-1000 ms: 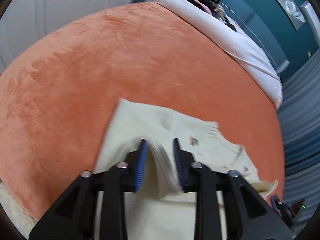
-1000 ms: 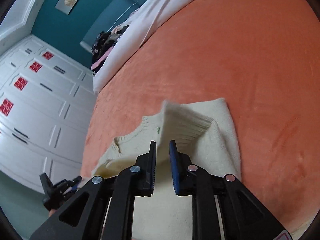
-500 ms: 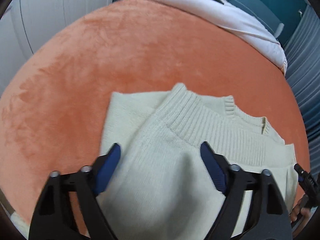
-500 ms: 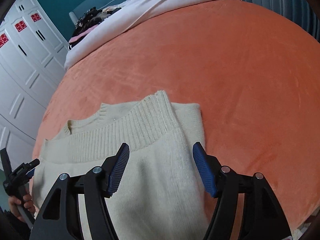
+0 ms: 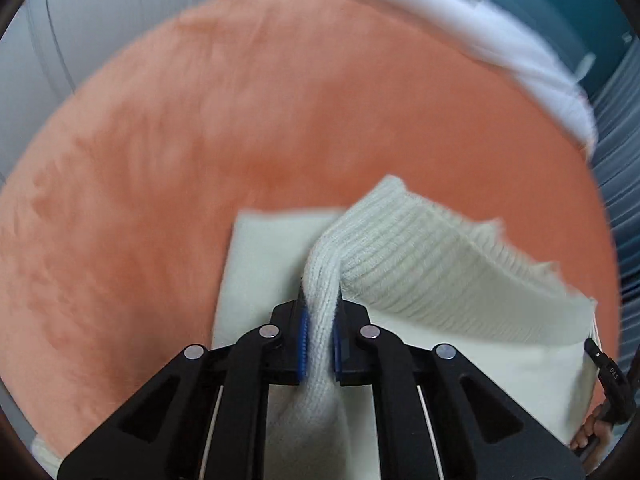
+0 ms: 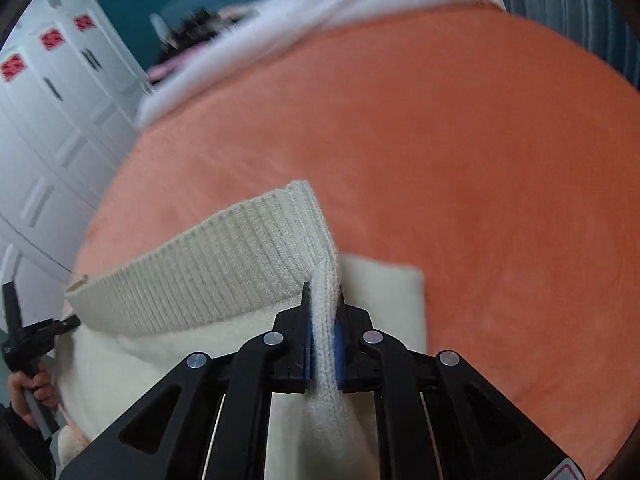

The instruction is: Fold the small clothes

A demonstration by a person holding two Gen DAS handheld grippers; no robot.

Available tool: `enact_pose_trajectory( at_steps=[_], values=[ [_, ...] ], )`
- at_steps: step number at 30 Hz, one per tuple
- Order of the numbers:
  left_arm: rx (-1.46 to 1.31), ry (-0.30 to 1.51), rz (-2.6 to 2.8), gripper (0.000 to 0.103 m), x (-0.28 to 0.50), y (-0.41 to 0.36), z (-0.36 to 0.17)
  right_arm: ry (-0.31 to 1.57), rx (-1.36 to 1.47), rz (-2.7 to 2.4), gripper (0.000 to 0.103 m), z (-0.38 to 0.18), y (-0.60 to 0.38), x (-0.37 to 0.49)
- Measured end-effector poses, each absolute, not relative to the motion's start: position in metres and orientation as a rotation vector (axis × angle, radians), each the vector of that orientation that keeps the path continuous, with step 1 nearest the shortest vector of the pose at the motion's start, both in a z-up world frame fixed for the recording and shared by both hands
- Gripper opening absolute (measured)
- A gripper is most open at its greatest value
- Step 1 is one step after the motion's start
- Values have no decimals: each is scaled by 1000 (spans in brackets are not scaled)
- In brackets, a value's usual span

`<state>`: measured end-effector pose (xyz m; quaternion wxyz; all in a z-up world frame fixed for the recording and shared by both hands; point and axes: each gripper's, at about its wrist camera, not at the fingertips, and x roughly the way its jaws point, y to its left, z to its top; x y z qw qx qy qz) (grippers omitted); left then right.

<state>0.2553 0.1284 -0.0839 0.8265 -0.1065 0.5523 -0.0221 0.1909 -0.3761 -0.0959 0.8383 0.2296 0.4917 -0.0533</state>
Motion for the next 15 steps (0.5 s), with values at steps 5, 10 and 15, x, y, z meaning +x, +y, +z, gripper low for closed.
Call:
enact_pose_trajectory(
  at_steps=[5, 10, 15],
  values=[
    [-93, 1088, -50, 13, 241, 113, -49, 958, 555, -122, 15, -66, -378, 176],
    [-111, 988, -109, 14, 177, 90, -5, 890, 436, -3, 16, -14, -307, 146],
    [-154, 1099, -209, 17, 123, 46, -40, 1025, 426, 354, 14, -42, -176, 125]
  ],
)
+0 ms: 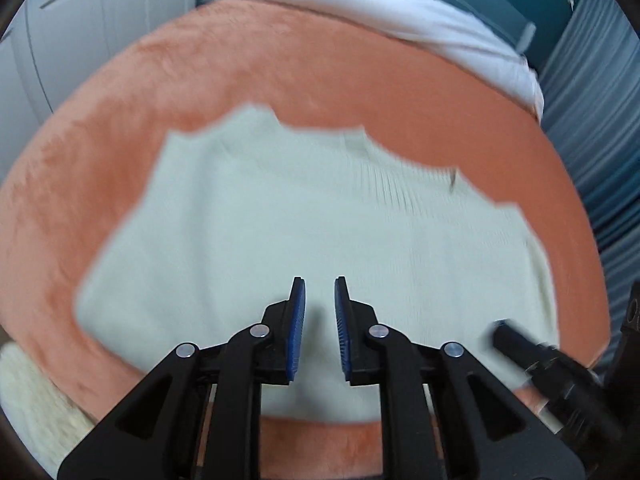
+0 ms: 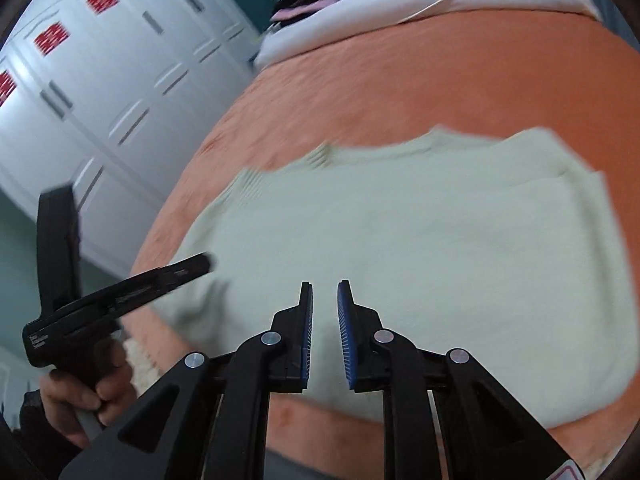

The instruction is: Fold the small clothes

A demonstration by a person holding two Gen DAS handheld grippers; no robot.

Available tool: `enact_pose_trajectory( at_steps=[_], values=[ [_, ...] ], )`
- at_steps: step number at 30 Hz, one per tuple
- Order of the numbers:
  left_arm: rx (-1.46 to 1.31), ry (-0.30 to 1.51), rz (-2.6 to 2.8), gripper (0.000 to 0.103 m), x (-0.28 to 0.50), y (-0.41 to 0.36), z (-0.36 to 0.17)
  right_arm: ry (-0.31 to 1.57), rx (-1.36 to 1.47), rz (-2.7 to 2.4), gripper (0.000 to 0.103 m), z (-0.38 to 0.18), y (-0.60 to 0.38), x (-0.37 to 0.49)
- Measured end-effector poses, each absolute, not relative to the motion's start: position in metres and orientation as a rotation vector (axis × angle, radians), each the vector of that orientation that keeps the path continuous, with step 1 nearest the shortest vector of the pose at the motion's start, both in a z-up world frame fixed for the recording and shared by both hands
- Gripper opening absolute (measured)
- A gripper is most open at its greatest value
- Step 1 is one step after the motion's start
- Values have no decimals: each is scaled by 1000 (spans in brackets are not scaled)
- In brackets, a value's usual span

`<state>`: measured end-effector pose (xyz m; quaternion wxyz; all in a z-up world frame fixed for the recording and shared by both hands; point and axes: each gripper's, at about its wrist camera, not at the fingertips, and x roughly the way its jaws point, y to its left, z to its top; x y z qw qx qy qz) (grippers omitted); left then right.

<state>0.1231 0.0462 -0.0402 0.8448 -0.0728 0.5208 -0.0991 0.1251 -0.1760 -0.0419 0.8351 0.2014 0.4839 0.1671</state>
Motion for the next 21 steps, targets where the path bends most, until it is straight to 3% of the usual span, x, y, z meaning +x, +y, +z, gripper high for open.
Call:
enact_pose_trajectory(
  at_steps=[2, 3, 4, 8, 10, 13, 14, 16, 17, 18, 20, 21],
  values=[
    [-147, 1126, -184, 16, 118, 50, -60, 1087, 378, 398, 12, -61, -147, 122],
    [-157, 1123, -178, 16, 118, 58, -62, 1110, 355, 380, 2, -70, -146, 122],
    [-152, 1122, -153, 14, 117, 66, -61, 1117, 341, 340, 0, -76, -155, 120],
    [-191, 1143, -39, 13, 119, 124, -67, 1103, 470, 86, 0, -89, -262, 100],
    [-270, 1172, -59, 2, 117, 144, -80, 1103, 545, -24, 0, -96, -314, 80],
    [-335, 1160, -58, 1, 116, 149, -76, 1090, 614, -37, 0, -93, -342, 58],
    [-358, 1154, -55, 1, 115, 147, -69, 1091, 563, -85, 8, -83, -338, 56],
    [-401, 1101, -64, 14, 113, 145, -50, 1004, 556, -78, 18, -59, -339, 50],
    [-387, 1065, -65, 35, 117, 142, -38, 960, 573, -75, 29, -48, -343, 52],
    [-354, 1029, -55, 52, 125, 140, -28, 917, 583, -89, 46, -38, -351, 58],
    [-305, 979, -28, 64, 148, 138, -17, 878, 545, -137, 66, -24, -359, 76],
    [-297, 975, -32, 66, 159, 138, -19, 881, 511, -155, 69, -24, -365, 91]
  ],
)
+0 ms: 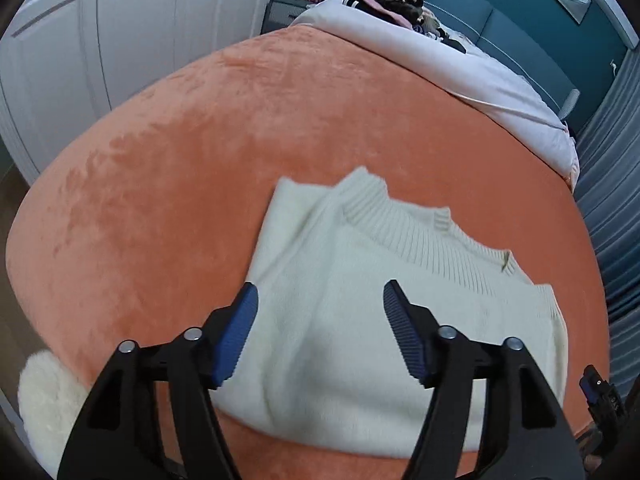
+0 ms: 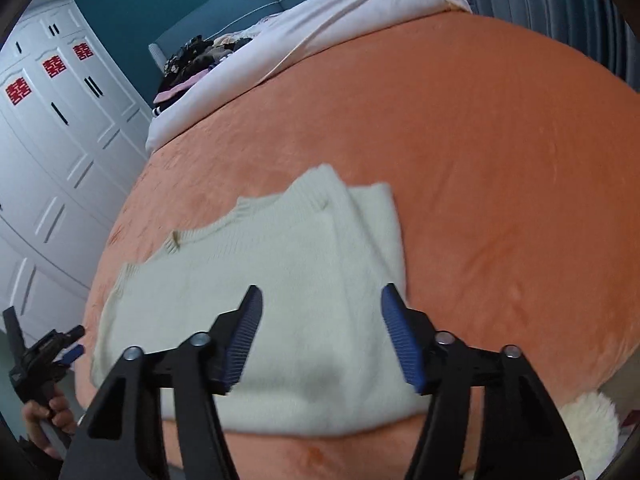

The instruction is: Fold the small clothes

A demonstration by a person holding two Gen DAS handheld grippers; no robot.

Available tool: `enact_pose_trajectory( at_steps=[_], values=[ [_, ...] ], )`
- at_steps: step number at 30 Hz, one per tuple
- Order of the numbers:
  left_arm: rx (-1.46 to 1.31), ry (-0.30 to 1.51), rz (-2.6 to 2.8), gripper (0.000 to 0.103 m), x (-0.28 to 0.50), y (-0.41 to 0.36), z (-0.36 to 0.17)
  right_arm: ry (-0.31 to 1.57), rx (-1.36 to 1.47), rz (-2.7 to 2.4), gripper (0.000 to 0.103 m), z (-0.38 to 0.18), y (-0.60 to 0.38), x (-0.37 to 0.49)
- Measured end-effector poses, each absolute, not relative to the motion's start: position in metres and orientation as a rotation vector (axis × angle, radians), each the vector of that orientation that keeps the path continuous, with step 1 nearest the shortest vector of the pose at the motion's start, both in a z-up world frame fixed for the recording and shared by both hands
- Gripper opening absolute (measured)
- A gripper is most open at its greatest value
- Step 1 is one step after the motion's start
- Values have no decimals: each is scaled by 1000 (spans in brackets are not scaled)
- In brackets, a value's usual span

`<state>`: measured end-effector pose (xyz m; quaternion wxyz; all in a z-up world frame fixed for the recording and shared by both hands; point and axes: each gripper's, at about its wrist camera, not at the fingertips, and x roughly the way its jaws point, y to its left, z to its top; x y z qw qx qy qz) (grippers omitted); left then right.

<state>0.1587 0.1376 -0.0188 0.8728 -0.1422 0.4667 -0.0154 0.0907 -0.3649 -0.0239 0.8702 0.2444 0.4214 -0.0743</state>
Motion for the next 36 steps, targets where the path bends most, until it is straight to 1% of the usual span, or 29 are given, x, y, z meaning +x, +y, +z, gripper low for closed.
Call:
enact_pose_trajectory(
  at_steps=[2, 3, 4, 5, 6, 7, 8, 10, 11, 12, 13, 15, 16, 17, 18, 19, 20, 21, 22, 23, 24, 25, 26, 27, 29, 32, 34, 36],
  values=[
    [-311, 1015, 6, 66, 190, 144, -35, 936, 474, -193, 70, -35, -370, 130],
    [-347, 1046, -3, 58, 201, 148, -45, 966, 468, -200, 70, -43, -372, 141],
    [-391, 1080, -23, 46, 211, 151, -56, 1002, 467, -199, 70, -56, -373, 149],
    [-406, 1119, -28, 12, 218, 153, -67, 1033, 464, -191, 62, -67, -372, 155],
    [-404, 1143, -21, 9, 220, 154, -70, 1048, 458, -162, 17, -72, -364, 159],
    [-427, 1118, -31, 8, 217, 156, -63, 1044, 452, -130, 13, -67, -359, 158],
    [-447, 1080, -53, 8, 211, 158, -52, 992, 474, -110, 12, -52, -357, 153],
    [-427, 1043, -79, 8, 204, 158, -36, 823, 520, -68, 11, -8, -360, 129],
    [-404, 1048, -75, 8, 203, 157, -37, 780, 531, -70, 11, 2, -364, 120],
    [-373, 1070, -50, 8, 206, 157, -45, 774, 543, -94, 11, -2, -371, 115],
    [-358, 1115, -29, 8, 211, 156, -61, 834, 546, -127, 11, -20, -378, 120],
    [-389, 1182, -14, 9, 219, 158, -91, 1060, 539, -190, 11, -82, -390, 134],
    [-404, 1161, -11, 10, 217, 159, -90, 1088, 565, -176, 9, -96, -393, 133],
    [-415, 1146, -12, 13, 214, 160, -82, 1046, 579, -180, 13, -89, -395, 127],
    [-421, 1138, -11, 18, 208, 161, -74, 1029, 590, -187, 24, -76, -395, 122],
    [-431, 1126, -6, 21, 200, 164, -65, 1000, 596, -206, 30, -64, -394, 115],
    [-451, 1101, -1, 33, 189, 170, -56, 963, 604, -215, 46, -51, -394, 103],
    [-475, 1081, -2, 41, 177, 176, -52, 934, 609, -216, 63, -43, -392, 93],
    [-499, 1071, -5, 42, 165, 181, -48, 916, 612, -226, 69, -34, -392, 79],
    [-525, 1077, -5, 45, 150, 188, -47, 916, 616, -232, 73, -30, -391, 64],
    [-549, 1087, 6, 54, 138, 192, -49, 927, 622, -228, 75, -30, -391, 52],
    [-582, 1092, 24, 59, 123, 196, -51, 946, 629, -226, 76, -32, -390, 41],
    [-625, 1089, 43, 68, 104, 200, -54, 972, 641, -229, 77, -36, -388, 26],
    [-655, 1091, 63, 70, 89, 203, -60, 995, 663, -232, 79, -43, -385, 10],
    [-702, 1119, 79, 71, 70, 204, -74, 1026, 724, -217, 81, -58, -371, -8],
    [-716, 1147, 85, 71, 66, 192, -87, 1055, 793, -178, 81, -84, -356, -12],
    [-703, 1111, 68, 72, 78, 184, -86, 1024, 853, -149, 81, -91, -352, 0],
    [-720, 1111, 74, 73, 95, 180, -90, 994, 913, -134, 82, -98, -352, 26]
  ],
)
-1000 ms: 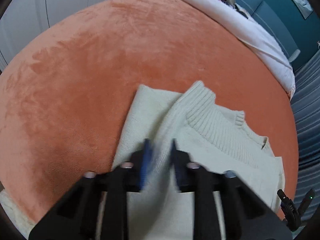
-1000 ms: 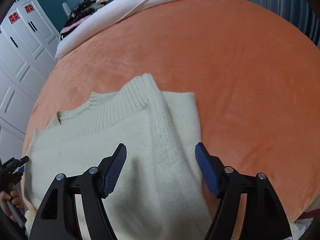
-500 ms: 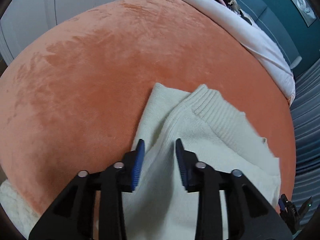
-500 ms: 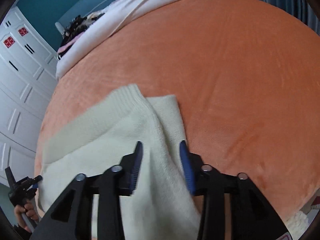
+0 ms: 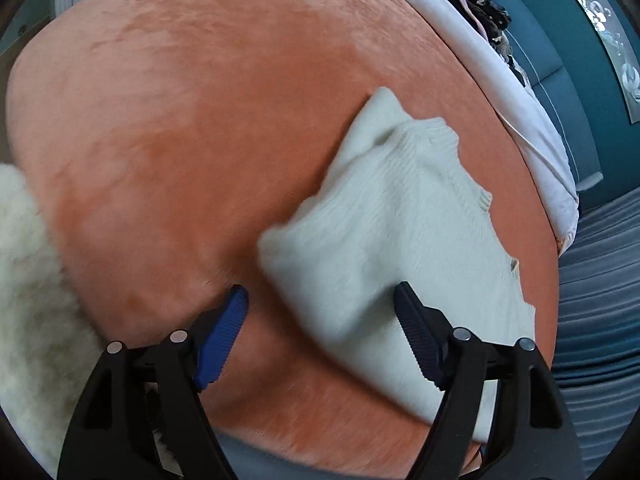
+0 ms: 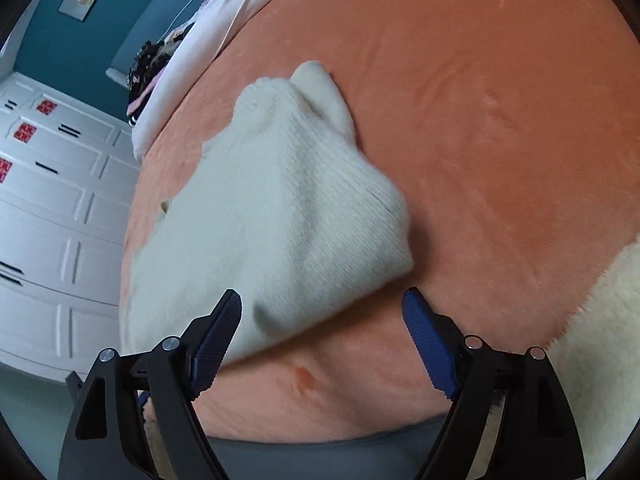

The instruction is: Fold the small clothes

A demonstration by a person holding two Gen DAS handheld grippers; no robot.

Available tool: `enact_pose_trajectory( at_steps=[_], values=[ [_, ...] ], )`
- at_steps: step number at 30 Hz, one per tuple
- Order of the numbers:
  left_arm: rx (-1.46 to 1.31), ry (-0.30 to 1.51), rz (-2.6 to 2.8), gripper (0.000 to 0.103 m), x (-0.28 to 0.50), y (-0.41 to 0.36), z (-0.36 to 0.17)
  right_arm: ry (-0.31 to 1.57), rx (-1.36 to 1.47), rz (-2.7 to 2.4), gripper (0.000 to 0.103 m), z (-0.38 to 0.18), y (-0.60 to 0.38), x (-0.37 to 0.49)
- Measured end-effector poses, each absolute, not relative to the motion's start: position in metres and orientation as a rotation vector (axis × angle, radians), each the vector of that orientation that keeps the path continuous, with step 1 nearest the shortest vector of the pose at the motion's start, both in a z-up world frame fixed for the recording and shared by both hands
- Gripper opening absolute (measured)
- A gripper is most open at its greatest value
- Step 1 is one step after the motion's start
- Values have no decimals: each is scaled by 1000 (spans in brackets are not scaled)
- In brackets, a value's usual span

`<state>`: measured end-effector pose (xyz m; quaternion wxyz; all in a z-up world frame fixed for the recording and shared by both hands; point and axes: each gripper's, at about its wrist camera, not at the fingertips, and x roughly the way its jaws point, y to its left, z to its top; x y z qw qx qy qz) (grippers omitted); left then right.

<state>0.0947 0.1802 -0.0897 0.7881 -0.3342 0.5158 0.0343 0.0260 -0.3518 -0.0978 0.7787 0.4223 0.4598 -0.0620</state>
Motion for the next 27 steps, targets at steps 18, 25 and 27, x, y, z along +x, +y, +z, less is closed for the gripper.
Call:
enact_pose_trajectory(
  at_steps=[18, 25, 27],
  values=[
    [-730, 1340, -11, 25, 17, 199, -96, 1145, 666, -207, 11, -60, -364, -47],
    [-604, 1208, 33, 69, 33, 188, -67, 908, 606, -225, 95, -31, -381, -18],
    [-596, 1203, 41, 75, 40, 185, -72, 960, 580, -229, 95, -50, -383, 6]
  ],
)
